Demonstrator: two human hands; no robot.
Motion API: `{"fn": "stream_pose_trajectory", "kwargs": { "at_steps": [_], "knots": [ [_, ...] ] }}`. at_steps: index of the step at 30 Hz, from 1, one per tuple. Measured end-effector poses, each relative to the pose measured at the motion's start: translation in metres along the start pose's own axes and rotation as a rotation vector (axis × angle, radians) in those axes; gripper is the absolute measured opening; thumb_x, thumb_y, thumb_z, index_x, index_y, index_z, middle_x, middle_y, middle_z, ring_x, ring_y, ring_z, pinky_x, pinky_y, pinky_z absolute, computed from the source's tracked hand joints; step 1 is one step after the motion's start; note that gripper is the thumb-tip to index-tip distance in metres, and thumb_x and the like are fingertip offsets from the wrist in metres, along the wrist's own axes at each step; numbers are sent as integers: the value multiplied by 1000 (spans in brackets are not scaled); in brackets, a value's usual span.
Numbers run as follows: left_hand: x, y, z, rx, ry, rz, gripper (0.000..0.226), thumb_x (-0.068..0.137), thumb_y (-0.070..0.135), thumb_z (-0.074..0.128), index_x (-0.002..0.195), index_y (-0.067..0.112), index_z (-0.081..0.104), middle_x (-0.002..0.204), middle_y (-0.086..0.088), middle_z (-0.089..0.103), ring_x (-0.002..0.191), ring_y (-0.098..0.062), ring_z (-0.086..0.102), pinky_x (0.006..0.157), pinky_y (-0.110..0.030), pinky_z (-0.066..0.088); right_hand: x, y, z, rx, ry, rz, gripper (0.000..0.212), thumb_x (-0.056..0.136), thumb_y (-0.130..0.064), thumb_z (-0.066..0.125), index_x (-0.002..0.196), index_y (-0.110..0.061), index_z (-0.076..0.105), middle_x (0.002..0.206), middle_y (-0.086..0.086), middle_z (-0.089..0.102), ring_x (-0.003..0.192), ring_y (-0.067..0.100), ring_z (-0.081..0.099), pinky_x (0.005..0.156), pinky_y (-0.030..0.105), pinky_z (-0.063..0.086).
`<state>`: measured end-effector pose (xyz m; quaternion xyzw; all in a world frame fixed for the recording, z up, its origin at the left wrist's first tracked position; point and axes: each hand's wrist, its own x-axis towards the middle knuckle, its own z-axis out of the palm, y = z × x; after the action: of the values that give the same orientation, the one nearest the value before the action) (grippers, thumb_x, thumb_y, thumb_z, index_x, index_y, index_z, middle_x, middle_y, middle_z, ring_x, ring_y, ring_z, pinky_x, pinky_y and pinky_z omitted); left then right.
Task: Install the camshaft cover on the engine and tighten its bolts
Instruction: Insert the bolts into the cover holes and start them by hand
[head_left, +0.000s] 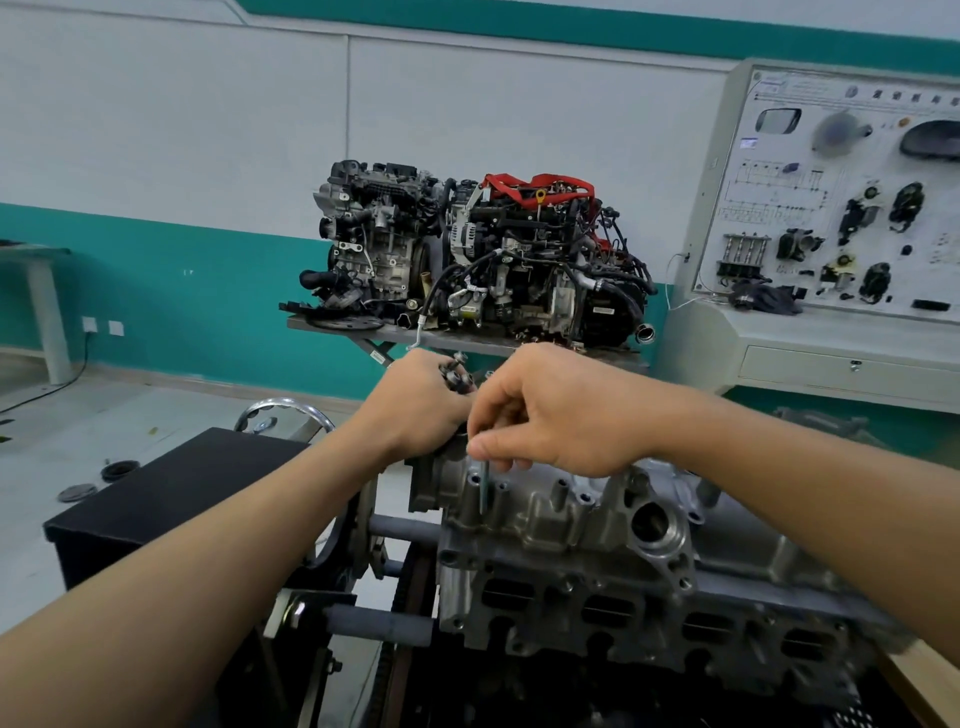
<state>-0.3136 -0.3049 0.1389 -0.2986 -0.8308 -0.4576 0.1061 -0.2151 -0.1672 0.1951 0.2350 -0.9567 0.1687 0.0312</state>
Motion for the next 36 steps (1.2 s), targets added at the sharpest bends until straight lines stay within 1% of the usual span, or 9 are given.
{"fn": "stream_pose_trajectory", "kwargs": {
  "at_steps": [3,11,16,19,22,26,31,34,36],
  "knots": [
    [0,1,-1,6,-5,13,37,74,8,67,45,17,46,41,7,44,37,-5,32,39,-17,27,-2,1,-1,88,47,20,13,92,-17,69,89,-6,76,72,3,75,66,13,71,66,27,60],
    [4,-2,0,13,-15,18,36,77,8,66,49,16,44,38,8,40,37,-5,32,39,-17,27,-2,6,-6,133,145,33,15,93,-17,68,88,-4,75,69,3,74,57,7,64,56,17,52],
    [4,-3,1,9,-8,6,35,77,3,65,49,16,47,36,9,43,34,-4,35,36,-14,28,0,7,-9,107,153,25,17,93,-19,68,84,-7,76,68,1,74,58,12,67,58,24,58],
    [4,-4,1,-3,-15,3,29,77,6,67,53,11,51,38,7,44,35,-5,34,38,-16,29,2,7,-12,78,128,24,17,93,-19,68,83,-9,76,67,-1,74,61,15,69,61,30,61],
    [4,-4,2,-27,0,3,26,74,13,70,59,1,54,47,0,49,41,-10,36,43,-25,33,1,10,-16,76,59,46,15,93,-20,69,84,-10,76,69,-2,74,62,13,70,60,22,58],
    [4,-3,3,-21,24,9,28,74,15,72,71,-10,61,54,-7,57,42,-9,40,42,-21,35,2,12,-10,77,15,45,14,91,-20,71,86,-8,76,71,1,75,65,14,72,65,23,59],
    [2,-3,2,-2,24,6,29,75,0,64,50,7,51,39,11,47,37,-5,33,39,-14,26,13,1,7,-275,-90,20,23,91,-32,69,80,-14,77,67,-4,73,63,11,67,65,27,54],
    [1,-2,1,3,14,5,18,76,-2,60,60,-7,53,51,-4,50,46,-9,31,42,-19,27,17,-3,12,-465,-112,19,41,95,-44,60,66,-16,67,59,-1,61,57,19,57,52,30,43],
    [1,-1,1,1,8,19,28,76,-3,60,52,2,46,49,-3,45,45,-8,27,42,-19,25,17,-5,16,-572,-81,31,54,99,-51,47,56,-19,52,57,-3,51,54,16,49,49,29,34]
  ]
}}
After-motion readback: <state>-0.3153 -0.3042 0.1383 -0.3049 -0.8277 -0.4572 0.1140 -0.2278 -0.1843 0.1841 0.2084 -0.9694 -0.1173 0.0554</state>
